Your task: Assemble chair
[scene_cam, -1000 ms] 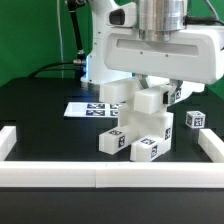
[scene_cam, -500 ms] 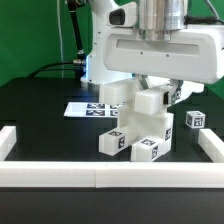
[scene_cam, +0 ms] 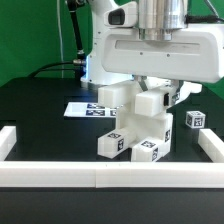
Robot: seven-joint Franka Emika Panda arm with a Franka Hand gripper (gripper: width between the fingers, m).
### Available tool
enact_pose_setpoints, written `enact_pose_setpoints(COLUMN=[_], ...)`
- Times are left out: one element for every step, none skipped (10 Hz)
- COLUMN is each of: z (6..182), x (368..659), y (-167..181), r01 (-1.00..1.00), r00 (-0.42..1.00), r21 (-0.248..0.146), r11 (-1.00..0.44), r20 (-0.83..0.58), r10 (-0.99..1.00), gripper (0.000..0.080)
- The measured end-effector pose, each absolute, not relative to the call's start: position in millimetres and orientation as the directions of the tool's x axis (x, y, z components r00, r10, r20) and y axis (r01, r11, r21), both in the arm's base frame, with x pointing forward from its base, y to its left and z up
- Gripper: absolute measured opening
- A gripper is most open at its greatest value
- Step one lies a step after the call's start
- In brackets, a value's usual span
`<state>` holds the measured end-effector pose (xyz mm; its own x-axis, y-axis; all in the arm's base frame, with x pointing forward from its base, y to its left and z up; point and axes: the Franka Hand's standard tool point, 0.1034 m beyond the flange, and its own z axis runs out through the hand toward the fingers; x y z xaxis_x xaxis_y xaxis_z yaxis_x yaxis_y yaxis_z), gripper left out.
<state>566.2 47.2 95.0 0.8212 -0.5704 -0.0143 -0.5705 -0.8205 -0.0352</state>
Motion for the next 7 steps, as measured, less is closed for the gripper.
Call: enact_pose_setpoints(z=[94.7, 94.5, 94.4, 94.3, 94.2, 94.1, 93.9], x=[566.0, 565.9, 565.9, 565.8, 565.8, 565.7, 565.6], y=[47.1, 47.1, 47.1, 47.1, 47.0, 47.0, 47.0], r01=[-0.571, -0.571, -0.571, -0.571, -0.571, -0.571, -0.571], r00=[0.821, 0.821, 0.821, 0.821, 0.821, 0.821, 0.821], r21=[-0.035, -0.034, -0.034, -0.034, -0.034, -0.034, -0.033], r11=[-0.821, -0.821, -0.821, -0.821, -0.821, -0.821, -0.821], r20=[-0.015, -0.015, -0.015, -0.015, -0.015, -0.015, -0.016], r10=[-0.57, -0.57, -0.57, -0.57, -0.57, -0.57, -0.57], gripper=[0.0289, 0.0515, 0.0515, 0.0625, 0.0642, 0.0642, 0.0648])
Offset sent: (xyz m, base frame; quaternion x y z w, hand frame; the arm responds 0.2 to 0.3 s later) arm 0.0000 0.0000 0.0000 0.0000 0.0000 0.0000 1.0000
